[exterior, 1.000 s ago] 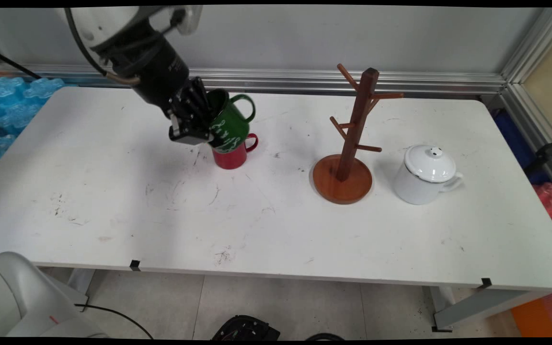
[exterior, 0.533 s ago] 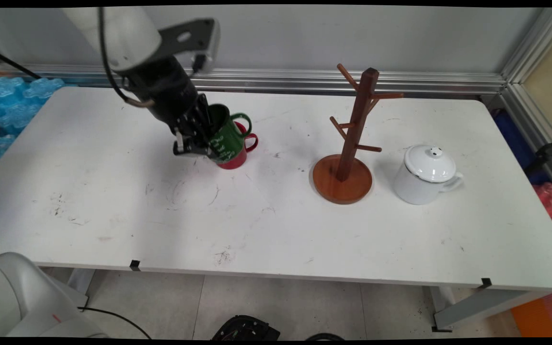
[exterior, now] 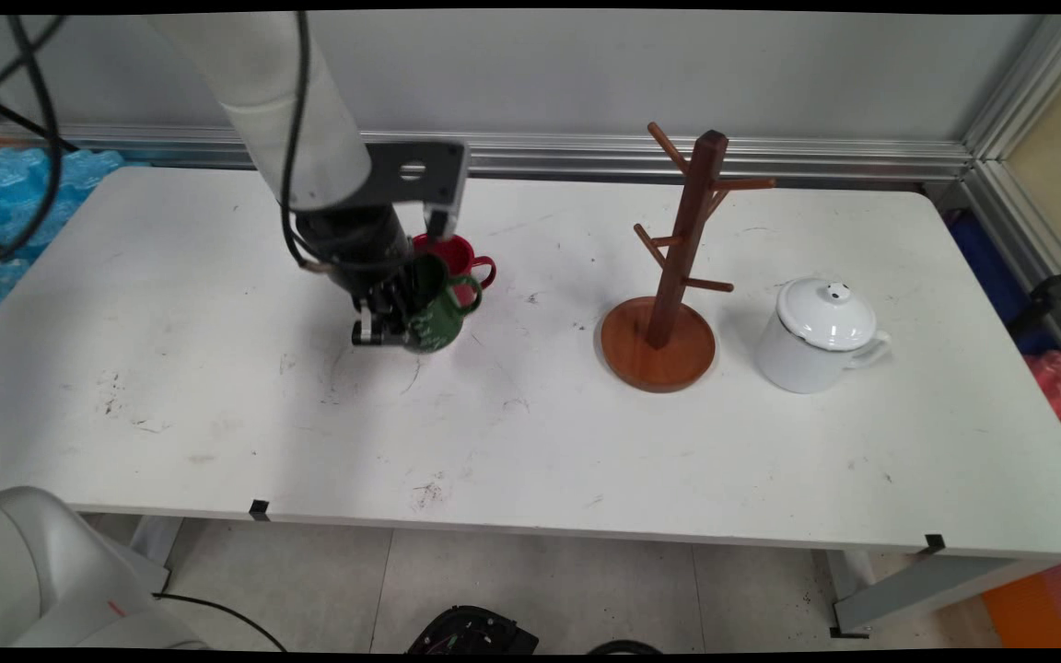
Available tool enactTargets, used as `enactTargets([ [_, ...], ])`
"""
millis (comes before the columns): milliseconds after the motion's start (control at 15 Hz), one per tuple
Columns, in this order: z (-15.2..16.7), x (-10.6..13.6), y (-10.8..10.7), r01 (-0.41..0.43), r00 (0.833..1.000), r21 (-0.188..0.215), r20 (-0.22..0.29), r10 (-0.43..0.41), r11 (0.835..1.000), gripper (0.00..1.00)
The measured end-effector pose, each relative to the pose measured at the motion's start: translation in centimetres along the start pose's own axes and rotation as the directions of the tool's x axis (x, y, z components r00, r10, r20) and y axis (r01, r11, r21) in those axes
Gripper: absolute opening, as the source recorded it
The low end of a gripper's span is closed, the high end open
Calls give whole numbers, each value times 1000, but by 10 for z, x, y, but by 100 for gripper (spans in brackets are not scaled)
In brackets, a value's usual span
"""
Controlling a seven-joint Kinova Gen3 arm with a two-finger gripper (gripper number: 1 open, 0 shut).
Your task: Place the picked object on the table
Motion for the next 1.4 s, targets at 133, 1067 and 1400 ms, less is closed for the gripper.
enactTargets([
  [133,10,4,3,3,1000,-7,27,-3,1000,0],
  [1067,73,36,9,36,991,-23,131,-33,999,0],
  [1400,87,42,9,46,988,-24,147,-42,999,0],
])
